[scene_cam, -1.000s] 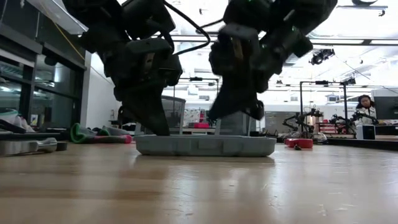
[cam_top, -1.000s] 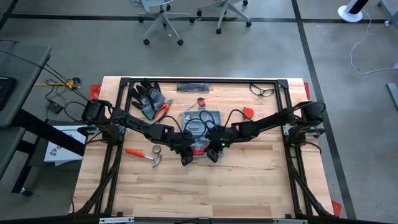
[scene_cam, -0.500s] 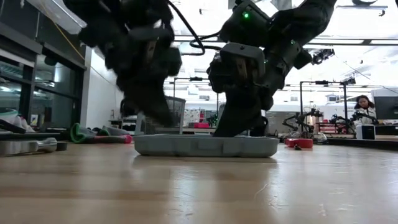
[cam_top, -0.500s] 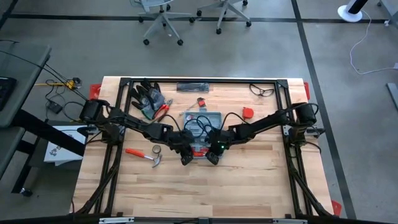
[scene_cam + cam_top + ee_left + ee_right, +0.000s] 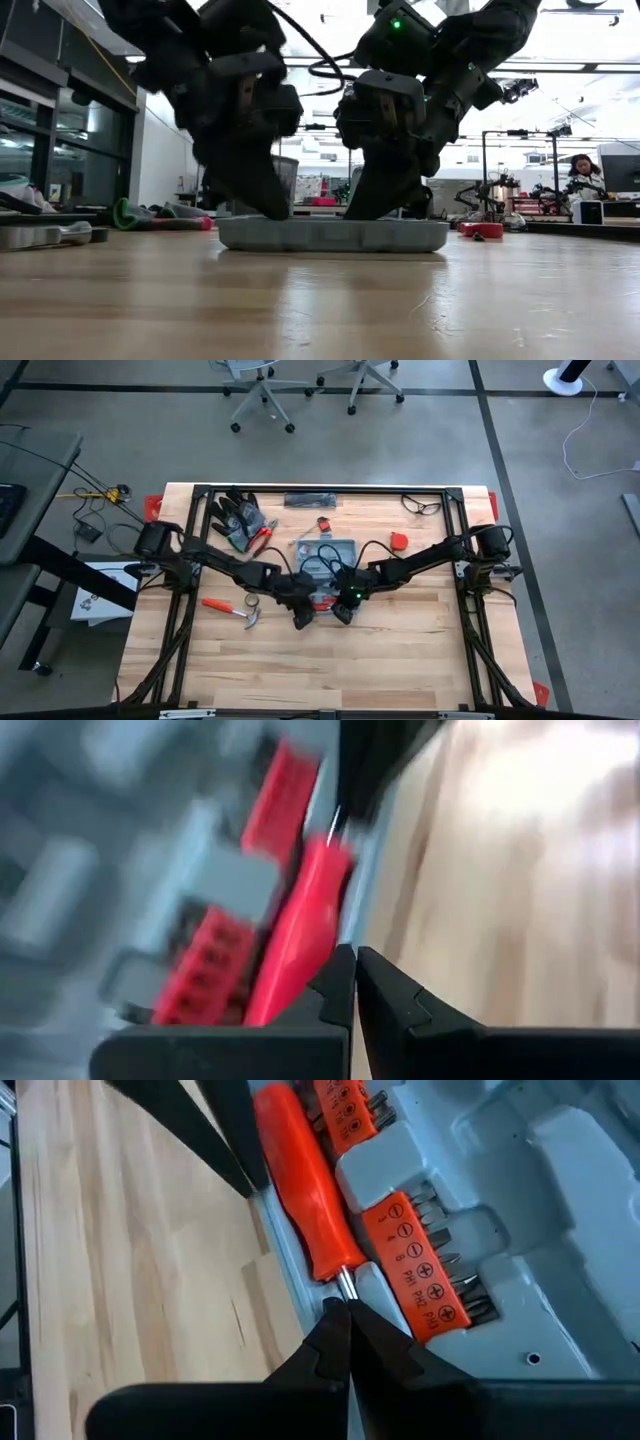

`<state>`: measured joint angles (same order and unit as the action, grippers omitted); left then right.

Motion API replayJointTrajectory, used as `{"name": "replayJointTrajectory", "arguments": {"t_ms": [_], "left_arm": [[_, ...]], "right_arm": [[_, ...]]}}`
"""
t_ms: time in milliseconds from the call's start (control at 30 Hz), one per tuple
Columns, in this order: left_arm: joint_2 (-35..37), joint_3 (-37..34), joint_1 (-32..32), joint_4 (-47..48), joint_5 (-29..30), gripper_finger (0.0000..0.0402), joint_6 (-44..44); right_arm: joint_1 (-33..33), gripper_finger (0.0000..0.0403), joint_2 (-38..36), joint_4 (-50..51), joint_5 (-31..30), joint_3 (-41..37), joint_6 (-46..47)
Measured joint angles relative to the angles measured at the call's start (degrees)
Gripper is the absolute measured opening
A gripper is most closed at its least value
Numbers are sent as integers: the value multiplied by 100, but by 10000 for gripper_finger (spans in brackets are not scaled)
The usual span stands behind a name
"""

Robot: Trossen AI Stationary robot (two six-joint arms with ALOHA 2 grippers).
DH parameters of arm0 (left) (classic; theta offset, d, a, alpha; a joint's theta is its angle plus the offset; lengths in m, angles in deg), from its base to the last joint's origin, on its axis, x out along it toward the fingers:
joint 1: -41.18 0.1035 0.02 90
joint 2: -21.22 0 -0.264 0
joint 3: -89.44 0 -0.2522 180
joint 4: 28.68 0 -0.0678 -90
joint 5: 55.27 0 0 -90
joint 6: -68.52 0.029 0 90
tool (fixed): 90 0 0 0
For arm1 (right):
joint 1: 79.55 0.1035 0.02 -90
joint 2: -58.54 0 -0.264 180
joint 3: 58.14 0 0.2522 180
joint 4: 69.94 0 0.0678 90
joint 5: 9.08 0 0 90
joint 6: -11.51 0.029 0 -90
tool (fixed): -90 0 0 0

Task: Prefit tool cases
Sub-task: Put the nut driver into the gray prefit tool case, then put the screwdriver into the gray prefit tool case

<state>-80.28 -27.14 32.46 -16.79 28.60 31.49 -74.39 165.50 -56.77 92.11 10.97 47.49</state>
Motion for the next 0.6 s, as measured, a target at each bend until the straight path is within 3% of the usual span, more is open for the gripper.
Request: {"name": "replayJointTrajectory", "arguments": {"t_ms": [100,233,500,600], "left_arm": [[-160,36,36,-72,-286,0,-44],[17,-7,105,-178,-236,0,-27],[950,-10,156,-153,-118,0,96],[1432,5,161,46,216,0,131]], "right_arm": [[2,0,-6,21,-4,0,1],[-4,0,-7,-2,-29,0,20],[-2,0,-486,-75,-180,-4,106],[-19,0,-847,-52,-430,-4,85]]}}
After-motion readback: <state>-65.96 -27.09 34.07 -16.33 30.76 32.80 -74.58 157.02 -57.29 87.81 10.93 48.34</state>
